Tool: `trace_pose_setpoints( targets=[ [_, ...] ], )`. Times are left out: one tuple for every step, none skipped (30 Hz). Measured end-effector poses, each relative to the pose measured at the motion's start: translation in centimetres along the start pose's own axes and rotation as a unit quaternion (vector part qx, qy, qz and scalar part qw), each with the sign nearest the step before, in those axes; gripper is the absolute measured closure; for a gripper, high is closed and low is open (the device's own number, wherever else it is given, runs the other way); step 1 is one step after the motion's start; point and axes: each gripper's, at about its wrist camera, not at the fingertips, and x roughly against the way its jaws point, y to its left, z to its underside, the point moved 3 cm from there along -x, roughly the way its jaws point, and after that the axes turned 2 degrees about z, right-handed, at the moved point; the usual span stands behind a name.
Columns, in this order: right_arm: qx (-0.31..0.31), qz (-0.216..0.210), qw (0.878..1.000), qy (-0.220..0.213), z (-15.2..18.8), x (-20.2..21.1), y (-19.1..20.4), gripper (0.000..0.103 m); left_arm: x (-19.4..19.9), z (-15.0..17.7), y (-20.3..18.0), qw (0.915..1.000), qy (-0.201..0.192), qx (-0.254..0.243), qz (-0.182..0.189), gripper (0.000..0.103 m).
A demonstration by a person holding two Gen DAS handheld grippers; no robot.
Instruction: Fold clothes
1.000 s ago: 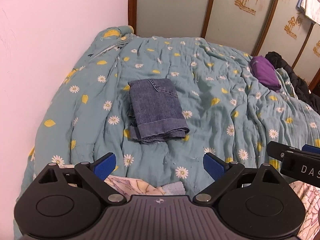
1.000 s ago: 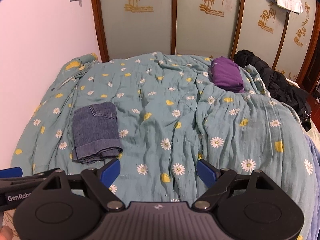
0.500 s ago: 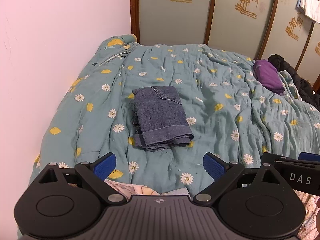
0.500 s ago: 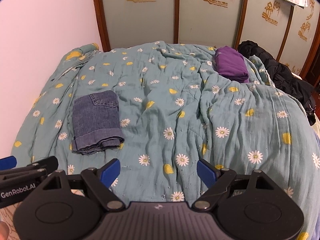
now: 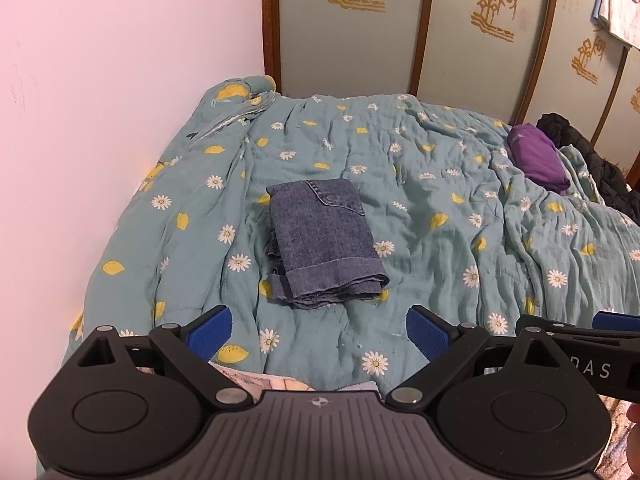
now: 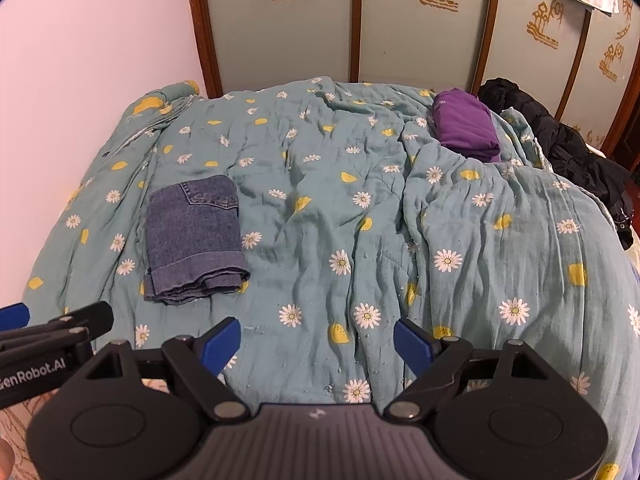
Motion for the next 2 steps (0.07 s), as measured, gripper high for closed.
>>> trace_pose_setpoints(
  targets=[
    [0.000,0.000,1.000,-0.001,-0.05,0.03,0.00,0.019,0.02,-0.04,-0.04,1.0000,-0.001,-0.001,-0.001,0.008],
    [0.000,-0.001,1.000,-0.001,-0.08,0.05,0.00,0.019,0.03,-0.08,-0.09,1.0000,-0.002,-0.003,-0.003,0.008]
  ],
)
